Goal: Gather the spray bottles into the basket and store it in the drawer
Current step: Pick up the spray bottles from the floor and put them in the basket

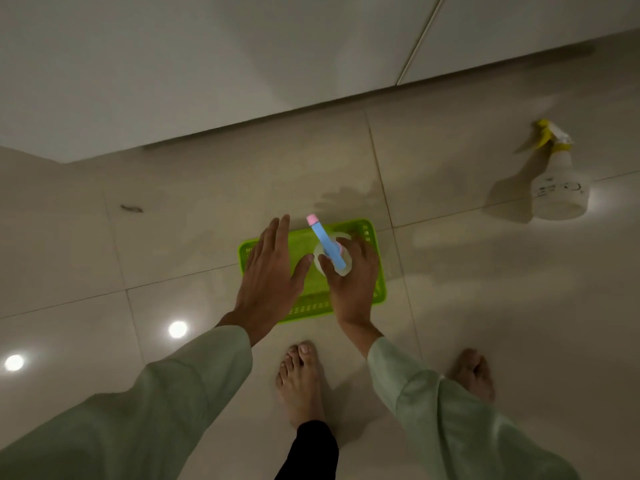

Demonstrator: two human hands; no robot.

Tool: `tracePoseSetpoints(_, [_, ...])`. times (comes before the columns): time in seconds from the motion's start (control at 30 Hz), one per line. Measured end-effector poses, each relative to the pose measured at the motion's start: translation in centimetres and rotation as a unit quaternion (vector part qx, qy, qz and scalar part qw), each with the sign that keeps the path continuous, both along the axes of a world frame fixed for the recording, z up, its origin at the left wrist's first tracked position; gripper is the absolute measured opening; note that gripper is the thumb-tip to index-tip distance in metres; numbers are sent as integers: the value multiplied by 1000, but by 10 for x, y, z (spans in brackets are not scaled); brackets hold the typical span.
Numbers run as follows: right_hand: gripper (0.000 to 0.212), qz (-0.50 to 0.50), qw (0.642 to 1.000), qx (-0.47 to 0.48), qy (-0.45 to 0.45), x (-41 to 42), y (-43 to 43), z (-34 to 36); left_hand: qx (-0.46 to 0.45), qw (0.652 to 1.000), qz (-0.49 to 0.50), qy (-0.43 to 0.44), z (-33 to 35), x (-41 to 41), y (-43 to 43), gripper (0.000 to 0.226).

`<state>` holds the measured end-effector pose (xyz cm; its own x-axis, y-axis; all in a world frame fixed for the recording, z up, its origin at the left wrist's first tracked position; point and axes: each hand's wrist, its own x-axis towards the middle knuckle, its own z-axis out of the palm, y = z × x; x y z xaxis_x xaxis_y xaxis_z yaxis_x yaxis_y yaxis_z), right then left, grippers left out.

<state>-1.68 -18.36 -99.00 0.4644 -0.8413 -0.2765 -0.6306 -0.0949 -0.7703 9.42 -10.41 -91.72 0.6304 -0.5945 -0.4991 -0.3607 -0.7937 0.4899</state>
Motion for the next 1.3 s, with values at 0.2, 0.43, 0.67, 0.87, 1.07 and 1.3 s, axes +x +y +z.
tracePoseSetpoints(0.2, [33, -3, 999, 0, 32, 1, -7, 5, 3, 1000, -2, -3, 4, 3, 2, 75])
tracePoseSetpoints(0.43, [38, -29, 999, -29, 35, 1, 2, 2, -6, 1000, -7, -8, 5, 2, 7, 75])
tracePoseSetpoints(0.67, [88, 39, 997, 58, 16, -26, -2, 10, 9, 1000, -11, 1, 34, -8, 17, 76])
tracePoseSetpoints(0.87, [89, 49, 992, 112, -17, -68, -46, 81, 2, 1000, -18, 6, 99, -19, 3, 73])
tracePoseSetpoints(1.07, [71, -38, 992, 122, 7, -100, -139, 173, -43, 997, -60, -13, 170, -38, -61, 68])
tracePoseSetpoints(1.3, [69, -161, 980, 107, 36, -137, -282, 176, -48, 992, -116, -19, 160, -82, -187, 70])
